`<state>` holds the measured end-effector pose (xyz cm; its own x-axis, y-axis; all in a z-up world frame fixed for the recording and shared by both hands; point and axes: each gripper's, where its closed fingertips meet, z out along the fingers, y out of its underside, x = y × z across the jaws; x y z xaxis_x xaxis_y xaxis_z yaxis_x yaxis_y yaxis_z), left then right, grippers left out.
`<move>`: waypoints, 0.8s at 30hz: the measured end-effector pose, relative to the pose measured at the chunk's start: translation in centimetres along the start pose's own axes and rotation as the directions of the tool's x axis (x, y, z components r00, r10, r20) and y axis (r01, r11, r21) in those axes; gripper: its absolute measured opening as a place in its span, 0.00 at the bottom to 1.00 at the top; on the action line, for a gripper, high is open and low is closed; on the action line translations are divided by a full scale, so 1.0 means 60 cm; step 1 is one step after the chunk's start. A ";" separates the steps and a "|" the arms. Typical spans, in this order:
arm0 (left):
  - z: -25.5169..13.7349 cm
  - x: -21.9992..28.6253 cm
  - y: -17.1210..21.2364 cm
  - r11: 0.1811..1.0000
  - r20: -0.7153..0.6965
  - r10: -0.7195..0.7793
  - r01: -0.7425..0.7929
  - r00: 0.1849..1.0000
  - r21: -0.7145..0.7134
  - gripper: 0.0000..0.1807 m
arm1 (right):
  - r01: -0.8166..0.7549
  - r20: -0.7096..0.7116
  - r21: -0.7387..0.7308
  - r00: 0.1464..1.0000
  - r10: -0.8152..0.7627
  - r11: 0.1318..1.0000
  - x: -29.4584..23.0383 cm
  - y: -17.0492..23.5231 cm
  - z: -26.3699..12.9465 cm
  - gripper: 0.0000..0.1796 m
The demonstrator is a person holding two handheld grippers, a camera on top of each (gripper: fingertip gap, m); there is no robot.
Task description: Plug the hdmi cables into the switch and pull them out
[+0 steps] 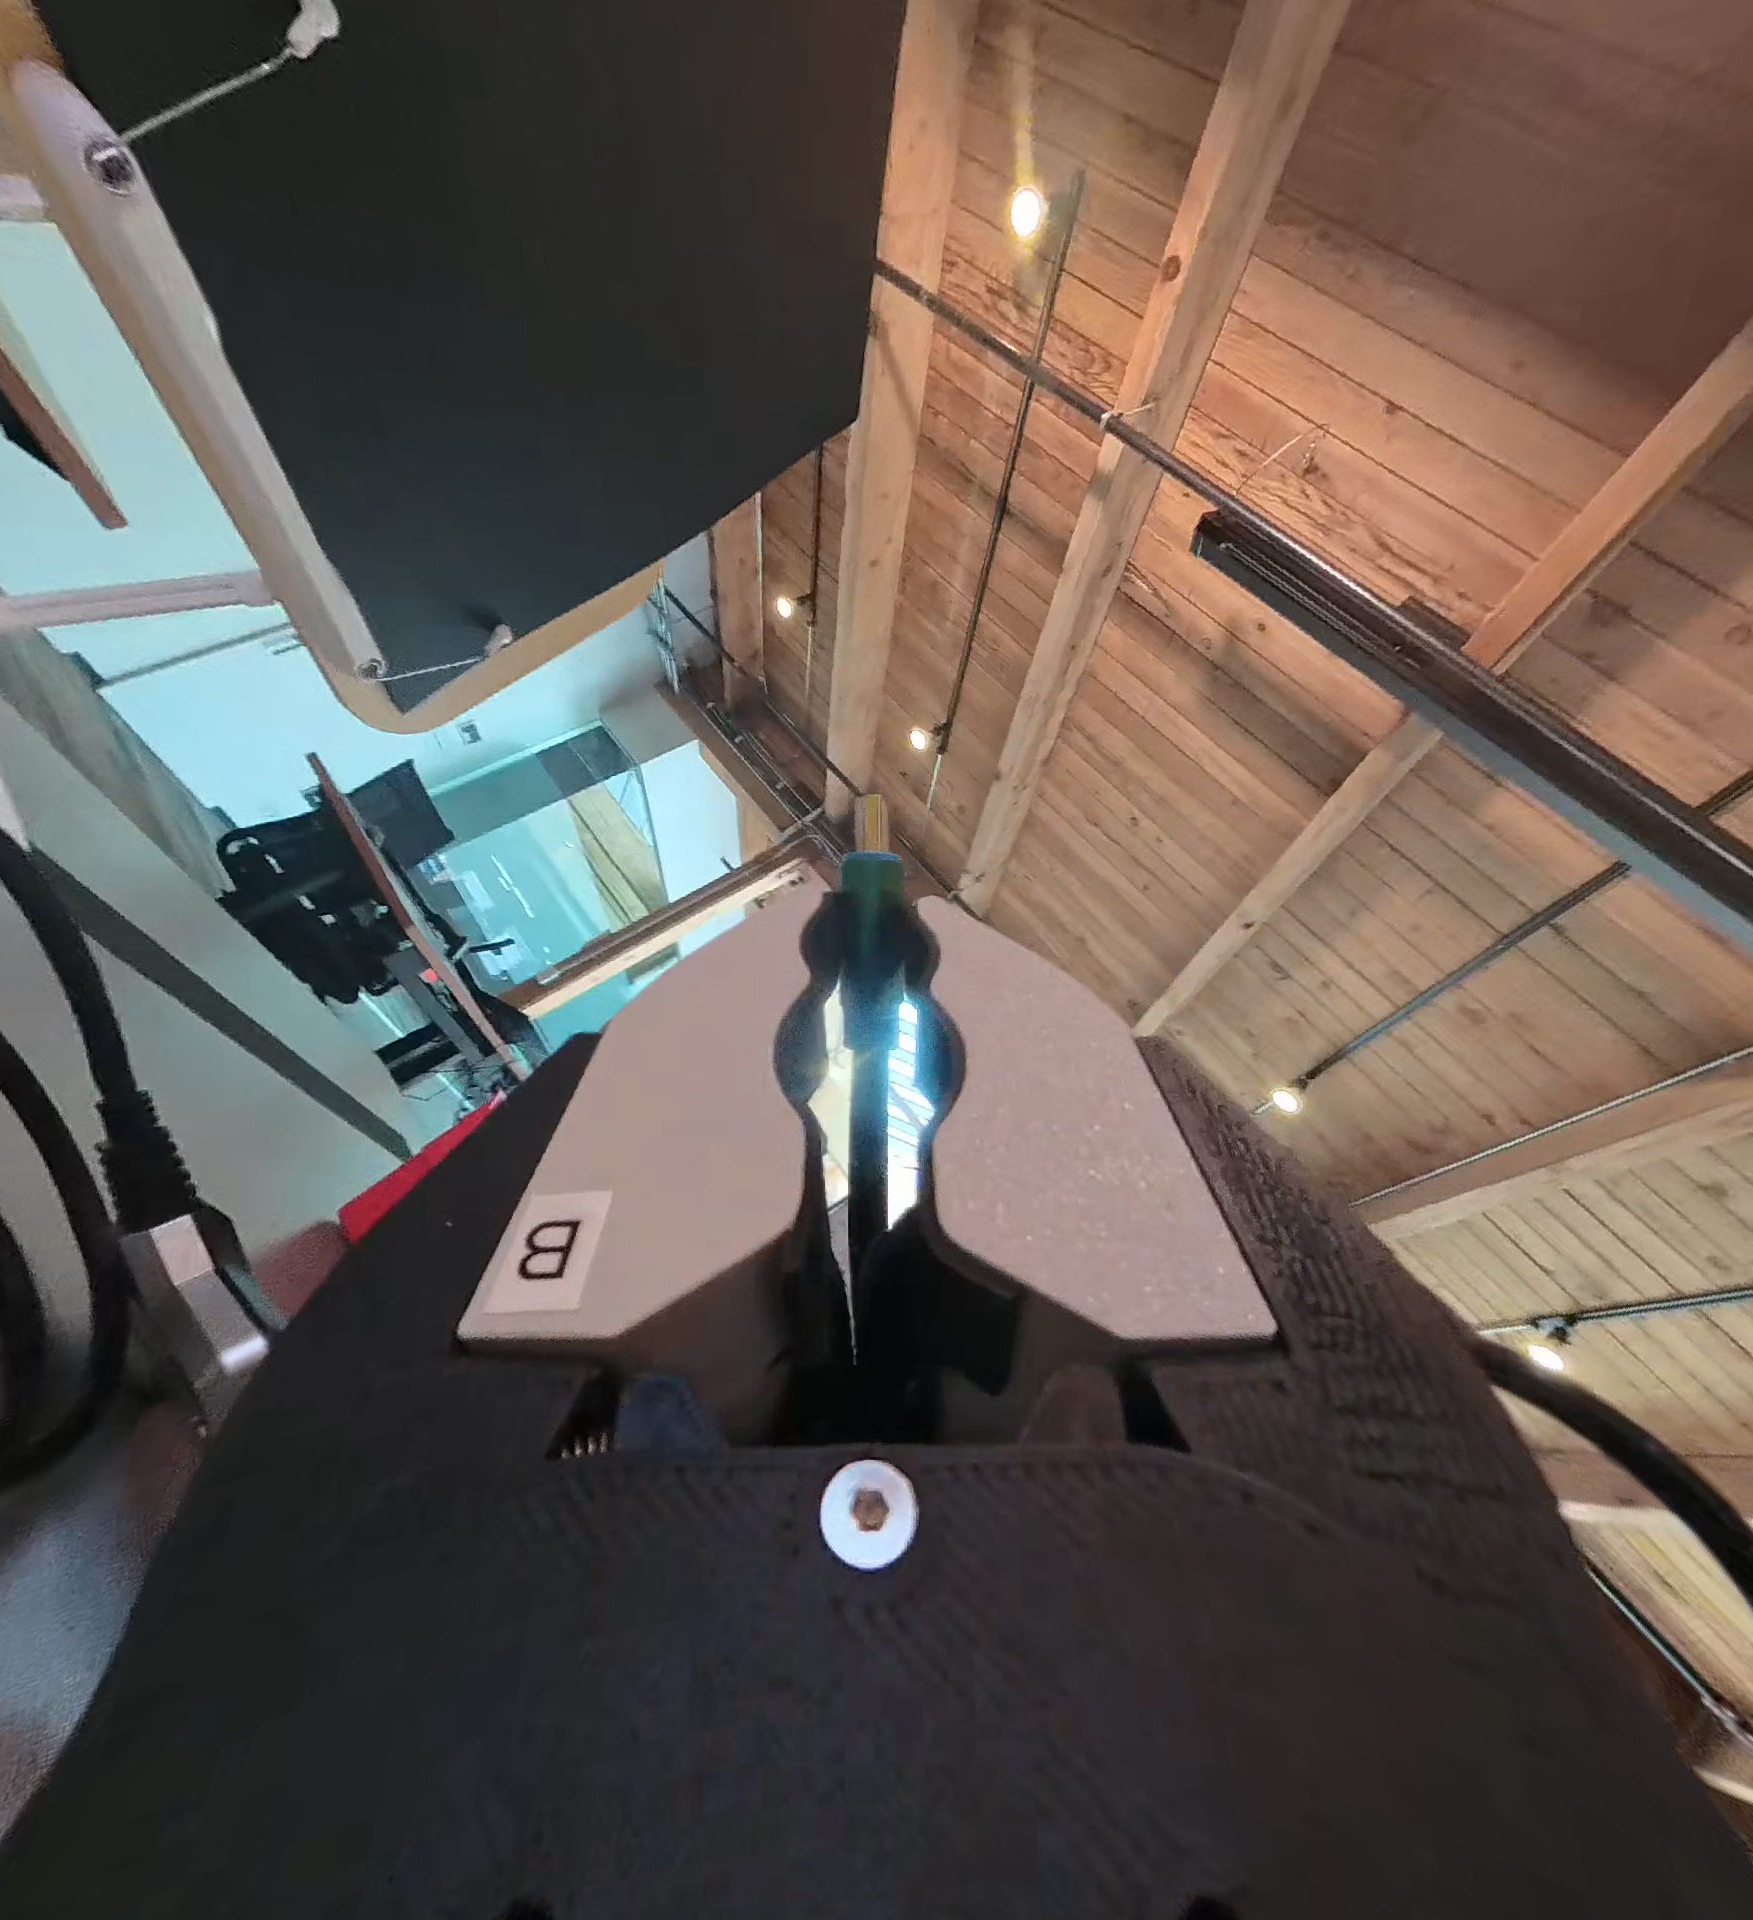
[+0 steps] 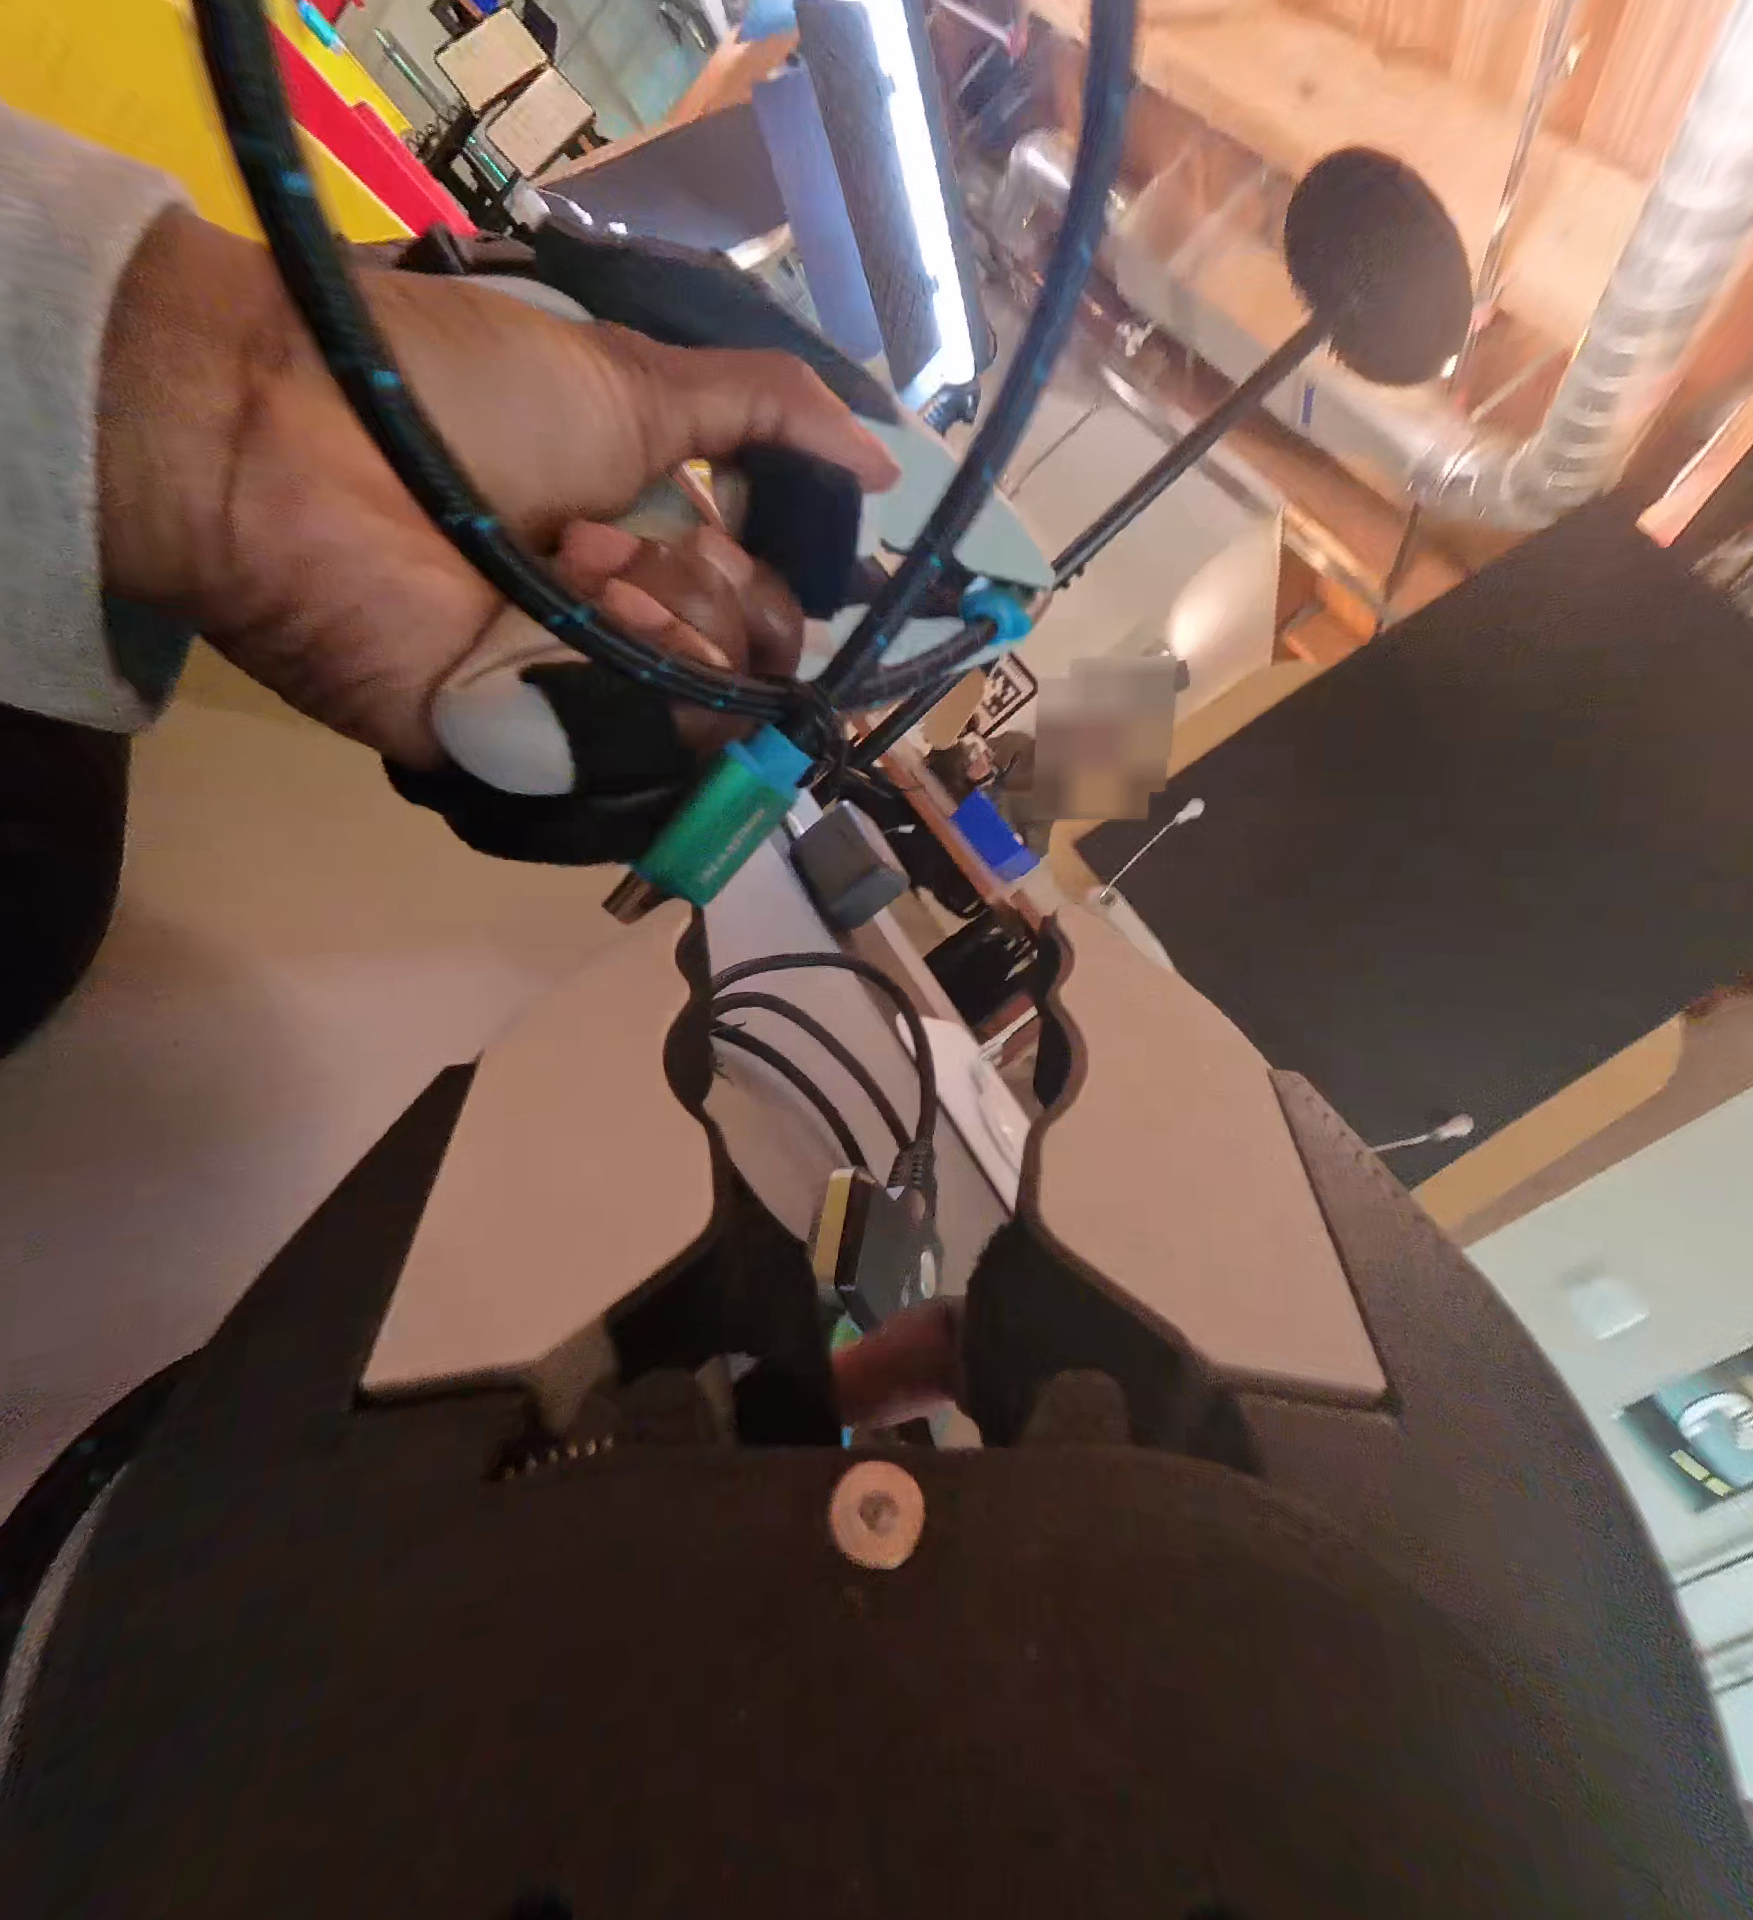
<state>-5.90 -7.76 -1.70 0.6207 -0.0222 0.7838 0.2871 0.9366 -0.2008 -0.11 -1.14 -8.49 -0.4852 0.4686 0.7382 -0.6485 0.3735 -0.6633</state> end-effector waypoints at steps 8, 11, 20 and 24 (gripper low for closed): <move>-0.002 0.017 -0.014 0.999 -0.056 0.008 -0.006 0.998 0.038 0.06 | -0.257 0.243 0.046 0.940 0.239 0.965 -0.029 -0.028 -0.019 0.28; 0.000 0.013 -0.002 0.999 -0.065 -0.039 0.040 0.997 0.025 0.06 | -0.201 0.184 0.053 0.965 0.188 0.978 -0.028 -0.030 -0.011 0.26; 0.005 0.046 0.018 0.999 -0.169 -0.001 -0.007 0.986 -0.047 0.07 | -0.381 0.247 0.146 0.908 0.340 0.913 -0.002 -0.059 -0.027 0.09; 0.009 0.081 0.043 0.979 -0.276 0.089 -0.134 0.957 -0.151 0.21 | -0.747 0.493 0.204 0.637 0.593 0.633 0.060 -0.090 -0.071 0.08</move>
<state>-2.56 -5.26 1.90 0.8207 -0.0348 0.5702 0.3080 0.8676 -0.3903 4.15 1.95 -2.76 -0.9825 0.1254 0.1377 -0.1679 -0.2763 -0.9463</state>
